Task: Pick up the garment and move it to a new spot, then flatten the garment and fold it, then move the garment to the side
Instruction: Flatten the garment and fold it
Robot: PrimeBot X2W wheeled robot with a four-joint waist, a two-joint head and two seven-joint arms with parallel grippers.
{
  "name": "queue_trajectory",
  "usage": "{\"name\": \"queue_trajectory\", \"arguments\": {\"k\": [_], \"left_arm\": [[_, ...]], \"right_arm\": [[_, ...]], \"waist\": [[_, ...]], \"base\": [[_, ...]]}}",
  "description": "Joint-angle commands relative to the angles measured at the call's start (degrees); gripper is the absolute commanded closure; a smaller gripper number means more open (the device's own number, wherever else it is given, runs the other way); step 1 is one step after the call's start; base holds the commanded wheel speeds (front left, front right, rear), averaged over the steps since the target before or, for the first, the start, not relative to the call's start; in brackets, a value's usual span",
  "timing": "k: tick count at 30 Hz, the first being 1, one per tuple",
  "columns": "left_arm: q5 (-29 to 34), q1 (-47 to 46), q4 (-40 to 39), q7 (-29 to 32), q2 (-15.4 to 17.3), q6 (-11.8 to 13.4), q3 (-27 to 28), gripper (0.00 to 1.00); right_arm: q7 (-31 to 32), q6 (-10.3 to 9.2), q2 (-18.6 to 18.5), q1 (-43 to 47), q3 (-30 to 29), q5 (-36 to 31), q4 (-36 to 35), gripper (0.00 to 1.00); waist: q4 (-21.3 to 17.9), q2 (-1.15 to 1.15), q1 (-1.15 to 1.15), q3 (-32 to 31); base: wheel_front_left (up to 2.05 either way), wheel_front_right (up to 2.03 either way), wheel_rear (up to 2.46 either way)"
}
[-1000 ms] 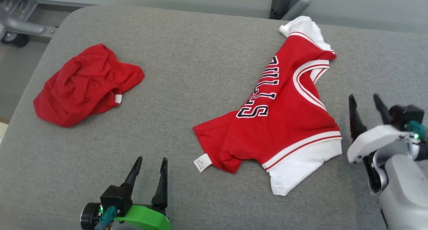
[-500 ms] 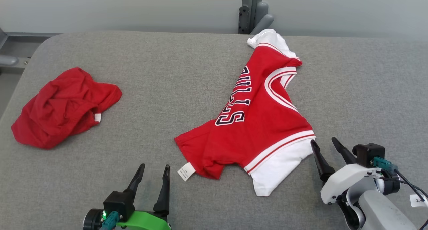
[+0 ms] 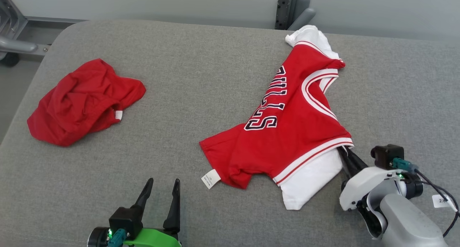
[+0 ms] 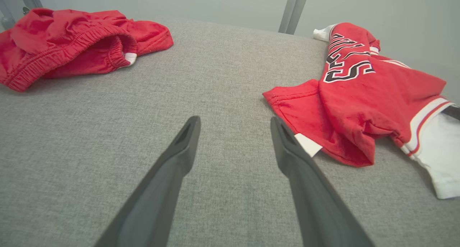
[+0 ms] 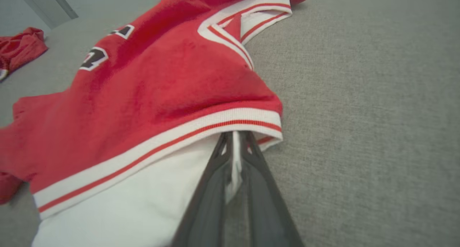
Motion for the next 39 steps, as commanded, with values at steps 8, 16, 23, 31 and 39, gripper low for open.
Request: {"name": "queue_trajectory", "arguments": {"k": [8, 16, 23, 31, 39], "left_arm": [[-0.7, -0.24, -0.51, -0.02, 0.15, 0.37, -0.15, 0.0], [-1.67, -0.59, 0.15, -0.02, 0.15, 0.47, -1.45, 0.0], [-0.78, -0.18, 1.75, -0.02, 0.16, 0.13, -1.45, 0.0], [-0.03, 1.45, 1.39, -0.01, 0.15, 0.27, 0.53, 0.0], [0.3, 1.22, 1.25, -0.02, 0.15, -0.52, 0.19, 0.0]], "right_arm": [[-0.19, -0.07, -3.31, -0.69, -4.8, 1.78, -16.13, 1.0], [1.03, -0.06, -4.0, -2.4, -6.73, -2.54, -19.81, 0.54], [0.21, -0.06, -0.47, -7.19, -13.11, -15.27, -4.16, 0.0], [-0.17, -0.06, 2.8, -0.78, -20.32, -18.85, -7.61, 0.0], [-0.2, -0.06, 5.83, 10.73, -19.27, -17.33, -11.04, 0.0]], "waist": [[-2.39, 0.35, 0.0, -0.51], [-2.15, 0.35, 0.0, -0.6], [-0.63, 0.35, 0.0, -1.37], [-2.42, 0.35, 0.0, -3.14], [-4.31, 0.35, 0.0, -3.49]], "base": [[0.0, 0.0, 0.0], [0.0, 0.0, 0.0], [0.0, 0.0, 0.0], [0.0, 0.0, 0.0], [0.0, 0.0, 0.0]]}}
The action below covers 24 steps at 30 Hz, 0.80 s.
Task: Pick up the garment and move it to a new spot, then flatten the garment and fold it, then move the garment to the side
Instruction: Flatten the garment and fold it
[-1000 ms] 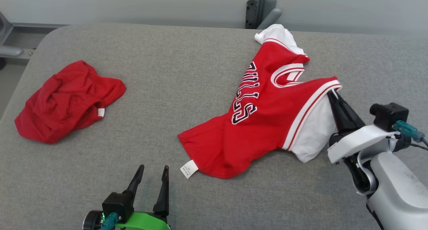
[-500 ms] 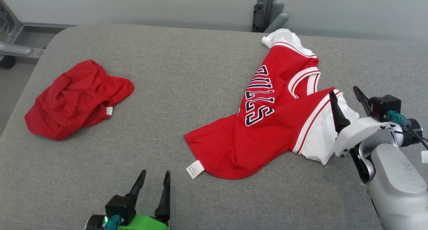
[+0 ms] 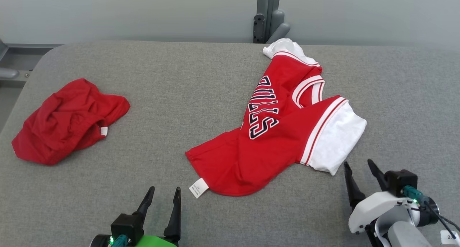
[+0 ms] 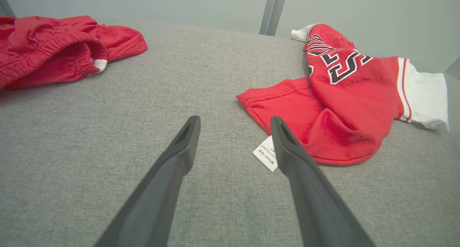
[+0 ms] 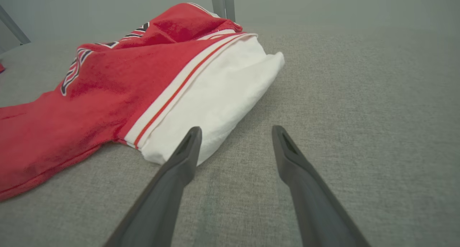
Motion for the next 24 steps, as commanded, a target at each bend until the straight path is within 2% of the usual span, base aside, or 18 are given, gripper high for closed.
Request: {"name": "queue_trajectory", "arguments": {"k": [1, 8, 17, 18, 19, 20, 21, 24], "left_arm": [[0.32, -0.05, 0.05, -0.01, 0.17, -0.28, -0.12, 0.0], [0.36, -0.1, 0.12, -0.01, 0.16, -0.51, -0.34, 0.0], [-0.45, -0.13, -0.05, -0.01, 0.16, 0.09, -0.22, 0.0], [-0.54, -0.2, -0.07, -0.01, 0.16, 0.15, -0.23, 0.0], [-0.58, -0.29, -0.12, -0.01, 0.16, 0.2, -0.25, 0.0], [-0.59, -0.39, -0.14, -0.01, 0.16, 0.24, -0.29, 0.0], [-0.67, -0.49, -0.18, 0.0, 0.16, 0.25, -0.32, 0.0], [-0.64, -1.06, -0.46, -0.01, 0.16, 0.28, -0.31, 0.0]], "right_arm": [[-0.25, -0.06, 0.35, 0.58, 0.39, 0.5, -0.11, 0.0], [-0.26, -0.06, 0.94, 2.37, 4.62, 0.73, 1.98, 0.0], [-0.26, -0.06, 0.92, 0.23, 2.15, -3.01, 3.27, 0.0], [-0.26, -0.06, 0.98, -0.06, 1.75, -3.51, 3.28, 0.05], [-0.26, -0.06, 1.13, -0.31, 1.44, -3.87, 3.33, 0.4], [-0.26, -0.06, 1.18, -0.42, 1.04, -4.29, 3.64, 0.66], [-0.26, -0.06, 1.23, -0.47, 0.8, -4.55, 3.88, 1.0], [-0.26, -0.06, 1.22, -1.48, 0.1, -5.28, 4.12, 1.0]], "waist": [[-0.11, 0.35, 0.0, -0.04], [1.11, 0.35, 0.0, 0.6], [2.92, 0.35, 0.0, 2.12], [2.94, 0.35, 0.0, 2.24], [2.94, 0.35, 0.0, 2.39], [2.91, 0.35, 0.0, 2.52], [2.85, 0.35, 0.0, 2.65], [2.43, 0.35, 0.0, 3.02]], "base": [[0.0, 0.0, 0.0], [0.0, 0.0, 0.0], [0.0, 0.0, 0.0], [0.0, 0.0, 0.0], [0.0, 0.0, 0.0], [0.0, 0.0, 0.0], [0.0, 0.0, 0.0], [0.0, 0.0, 0.0]]}}
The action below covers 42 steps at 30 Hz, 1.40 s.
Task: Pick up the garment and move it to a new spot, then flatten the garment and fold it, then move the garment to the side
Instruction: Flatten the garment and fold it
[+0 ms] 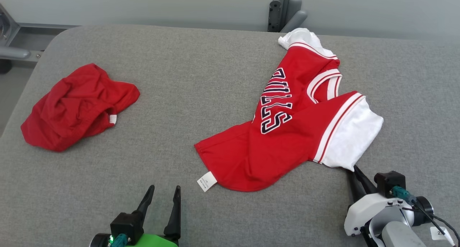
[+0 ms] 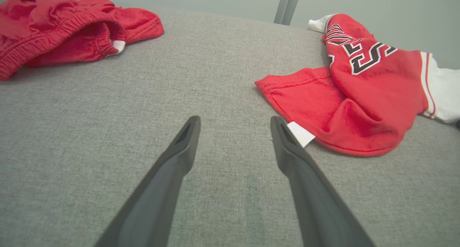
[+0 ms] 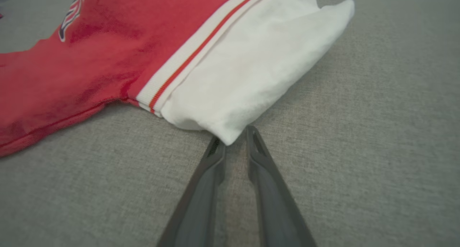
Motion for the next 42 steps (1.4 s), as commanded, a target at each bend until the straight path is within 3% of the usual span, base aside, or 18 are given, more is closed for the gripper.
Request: {"name": "queue_trajectory", "arguments": {"k": [1, 9, 15, 21, 22, 23, 29, 42], "left_arm": [[-0.18, -1.11, -0.38, -0.02, 0.15, 0.34, 0.03, 0.0], [0.25, -0.19, -0.61, -0.02, 0.15, 0.12, 0.68, 0.0], [0.35, 1.4, -0.62, -0.02, 0.15, -0.08, 1.77, 0.0], [-0.28, 1.55, -0.54, -0.02, 0.15, 0.4, 1.96, 0.0], [-0.46, 1.41, -0.57, -0.02, 0.15, 0.68, 2.11, 0.0], [-0.42, 1.21, -0.66, -0.02, 0.15, 0.92, 2.16, 0.0], [1.85, 1.13, -0.77, -0.02, 0.16, 1.7, 3.29, 0.0], [4.44, 3.4, -0.73, -0.02, 0.15, 0.58, 5.4, 0.0]], "right_arm": [[-0.26, -0.06, -0.24, -1.27, -0.55, -0.57, -0.24, 1.0], [-0.25, -0.06, -0.84, -0.56, -1.23, -1.72, -6.7, 1.0], [-0.22, -0.06, -1.79, 1.98, -1.31, -4.03, -16.44, 1.0], [-0.23, -0.07, -2.65, 5.78, 1.26, -4.16, -21.27, 0.98], [-0.23, -0.06, -2.43, 6.37, 1.29, -3.77, -21.66, 0.58], [-0.23, -0.06, -2.17, 6.88, 1.02, -3.17, -21.92, 0.0], [-0.23, -0.06, -0.16, 9.34, -0.76, -1.51, -23.0, 0.0], [-0.23, -0.07, 2.78, 11.96, -2.61, -1.37, -23.59, 0.0]], "waist": [[-0.57, 0.35, 0.0, 0.3], [-3.75, 0.35, 0.0, -1.12], [-8.99, 0.35, 0.0, -3.75], [-14.09, 0.35, 0.0, -4.85], [-14.65, 0.35, 0.0, -4.86], [-15.07, 0.35, 0.0, -4.89], [-15.56, 0.35, 0.0, -5.44], [-14.66, 0.35, 0.0, -7.34]], "base": [[0.0, 0.0, 0.0], [0.0, 0.0, 0.0], [0.0, 0.0, 0.0], [0.0, 0.0, 0.0], [0.0, 0.0, 0.0], [0.0, 0.0, 0.0], [0.0, 0.0, 0.0], [0.0, 0.0, 0.0]]}}
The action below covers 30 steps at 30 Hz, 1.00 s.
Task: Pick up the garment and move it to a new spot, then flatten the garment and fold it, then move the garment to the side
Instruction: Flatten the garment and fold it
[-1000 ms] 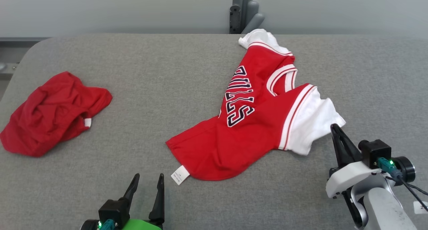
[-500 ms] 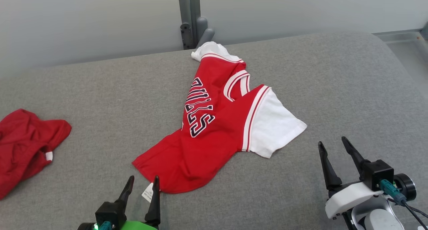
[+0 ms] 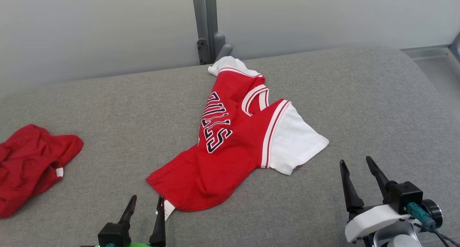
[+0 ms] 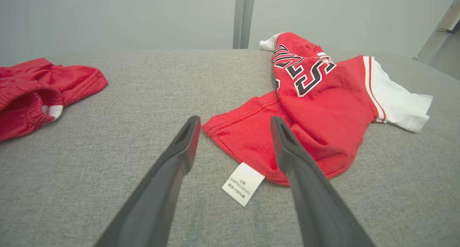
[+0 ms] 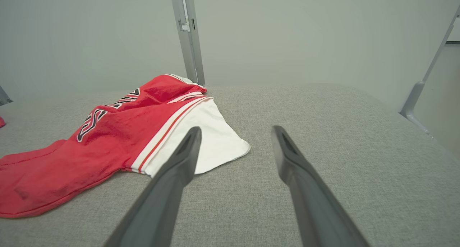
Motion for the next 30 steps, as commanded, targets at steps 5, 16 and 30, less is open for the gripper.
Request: {"name": "queue_trajectory", "arguments": {"k": [5, 16, 30], "left_arm": [[0.03, -0.79, -0.23, -0.02, 0.17, 0.0, -0.06, 0.0], [1.0, -9.67, 4.03, -0.01, 0.19, -0.31, -0.7, 0.0], [-0.44, -17.19, 15.2, 0.01, 0.17, -0.1, 2.68, 0.0]], "right_arm": [[-0.19, -0.08, 0.24, 0.5, 0.02, -0.36, 0.22, 0.0], [-0.19, -0.08, 0.0, -3.8, 1.29, -0.05, -0.01, 0.0], [-0.19, -0.08, 0.08, -7.88, 0.67, 0.46, 0.61, 0.0]], "waist": [[-0.48, 0.35, 0.0, 1.4], [-0.21, 0.35, 0.0, 9.96], [1.04, 0.35, 0.0, 15.08]], "base": [[0.0, 0.0, 0.0], [0.0, 0.0, 0.0], [0.0, 0.0, 0.0]]}}
